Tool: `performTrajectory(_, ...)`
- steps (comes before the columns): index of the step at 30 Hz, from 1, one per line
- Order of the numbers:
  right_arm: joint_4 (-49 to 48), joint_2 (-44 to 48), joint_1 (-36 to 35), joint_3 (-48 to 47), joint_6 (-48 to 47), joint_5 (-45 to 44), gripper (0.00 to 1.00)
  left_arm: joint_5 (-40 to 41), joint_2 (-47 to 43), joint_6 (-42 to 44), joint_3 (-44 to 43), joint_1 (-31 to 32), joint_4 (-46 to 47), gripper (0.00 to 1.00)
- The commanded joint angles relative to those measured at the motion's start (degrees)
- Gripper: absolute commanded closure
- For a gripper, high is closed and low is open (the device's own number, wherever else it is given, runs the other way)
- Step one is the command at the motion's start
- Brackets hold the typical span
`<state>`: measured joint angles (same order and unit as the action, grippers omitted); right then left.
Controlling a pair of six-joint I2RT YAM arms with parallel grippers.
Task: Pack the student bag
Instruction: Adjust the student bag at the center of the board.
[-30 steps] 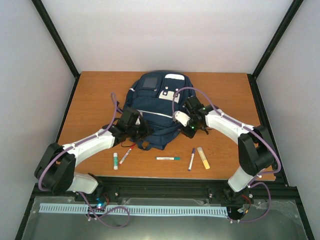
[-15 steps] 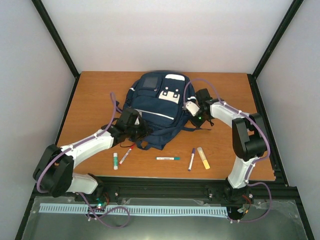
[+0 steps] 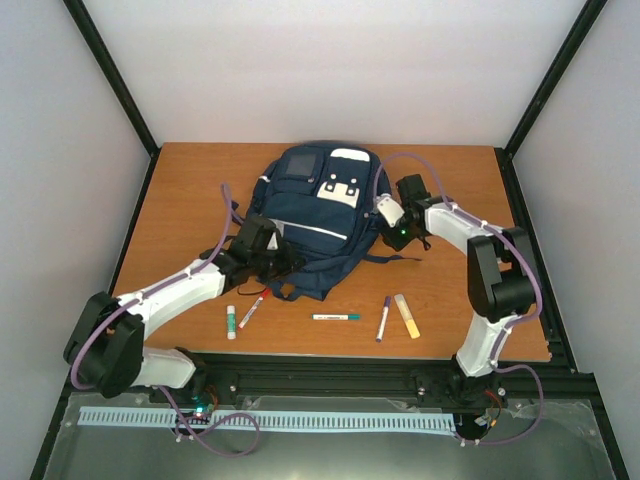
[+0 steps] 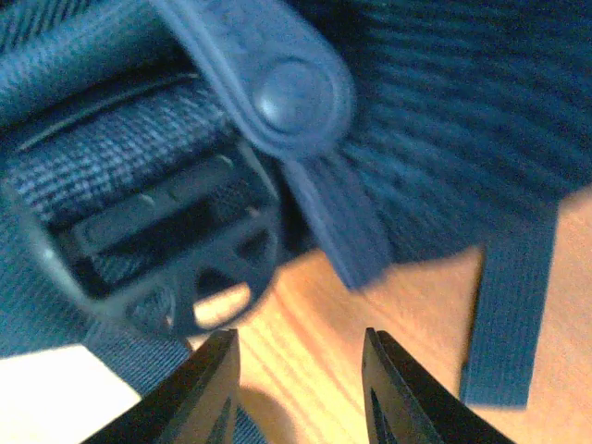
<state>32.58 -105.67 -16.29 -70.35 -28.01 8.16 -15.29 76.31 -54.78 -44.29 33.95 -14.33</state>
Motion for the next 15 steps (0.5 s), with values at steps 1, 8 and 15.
performTrajectory(1,0.6,7.4,1.2,2.1,0.9,2.5,0.57,-0.5,-3.3,7.4,-4.2,0.0,-5.3,0.63)
performTrajectory(8,4.3,15.7,3.8,1.9,2.1,7.5,0.44,14.2,-8.8,14.5,-9.8,-0.1,-22.3,0.0)
performTrajectory(15,4.9,12.3,4.2,-5.3,5.9,11.2,0.4,19.9,-2.5,18.5,-15.3,-2.3,-36.1,0.0)
